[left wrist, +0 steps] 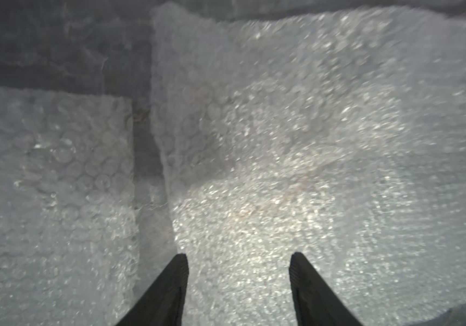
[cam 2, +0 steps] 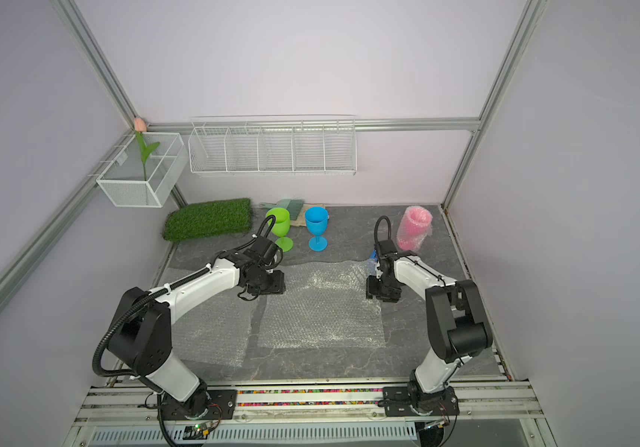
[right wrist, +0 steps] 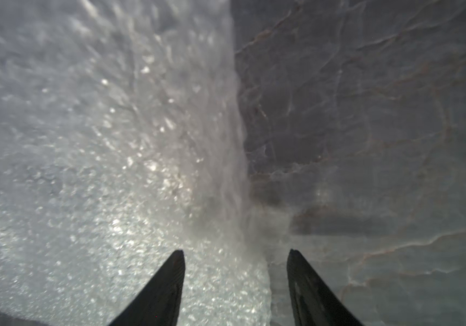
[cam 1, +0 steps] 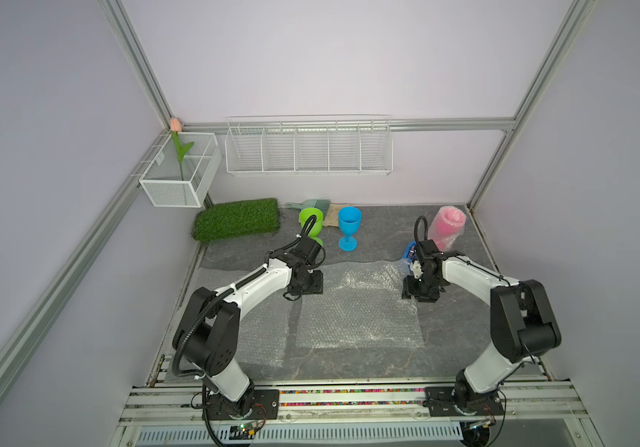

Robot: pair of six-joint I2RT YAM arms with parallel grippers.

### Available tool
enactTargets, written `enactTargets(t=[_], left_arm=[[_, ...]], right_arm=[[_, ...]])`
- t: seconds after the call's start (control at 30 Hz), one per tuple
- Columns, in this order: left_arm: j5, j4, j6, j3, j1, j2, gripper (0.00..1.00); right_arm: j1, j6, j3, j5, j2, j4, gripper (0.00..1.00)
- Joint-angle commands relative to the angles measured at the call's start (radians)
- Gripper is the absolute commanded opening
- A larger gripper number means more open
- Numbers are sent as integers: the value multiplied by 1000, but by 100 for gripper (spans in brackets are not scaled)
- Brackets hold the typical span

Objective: Wrap wine glasses in bubble wrap
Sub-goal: Adjust the bubble wrap at the center of the board.

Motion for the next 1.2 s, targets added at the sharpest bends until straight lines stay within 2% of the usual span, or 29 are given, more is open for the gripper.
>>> enactTargets(t=[0.0, 0.1, 0.2, 0.27, 0.37, 0.47, 0.53, 0.6, 0.8, 0.87, 1.03, 1.17], left_arm=[[4, -6, 28, -46, 10, -9, 60], [6, 8, 37, -80, 16, 15, 59], [-5, 9, 33, -95, 17, 48, 55], [4, 9, 34, -101, 17, 62, 47], [55, 19, 25, -124, 17, 56, 28], [124, 36, 9, -162, 16, 28, 13], [167, 45, -6, -190, 10, 5, 7], [177, 42, -18, -207, -3, -12, 5], [184, 17, -48, -198, -40, -13, 5], [181, 9, -60, -196, -48, -17, 7], [148, 6, -81, -200, -49, -35, 26], [131, -5, -73, -195, -50, -35, 28]], right_arm=[[4, 8, -21, 15, 36, 31, 49], [9, 12, -35, 17, 33, 24, 24], [11, 19, -53, 32, 5, -3, 8], [12, 22, -68, 40, -18, -24, 7], [12, 34, -93, 61, -53, -64, 7], [12, 52, -116, 95, -87, -96, 7], [12, 62, -125, 104, -93, -107, 7], [12, 68, -128, 108, -93, -105, 7], [13, 74, -98, 205, -90, -75, 20], [13, 74, -72, 240, -90, -84, 28], [14, 59, -35, 279, -158, -86, 42], [38, 0, -18, 224, -254, -45, 58]])
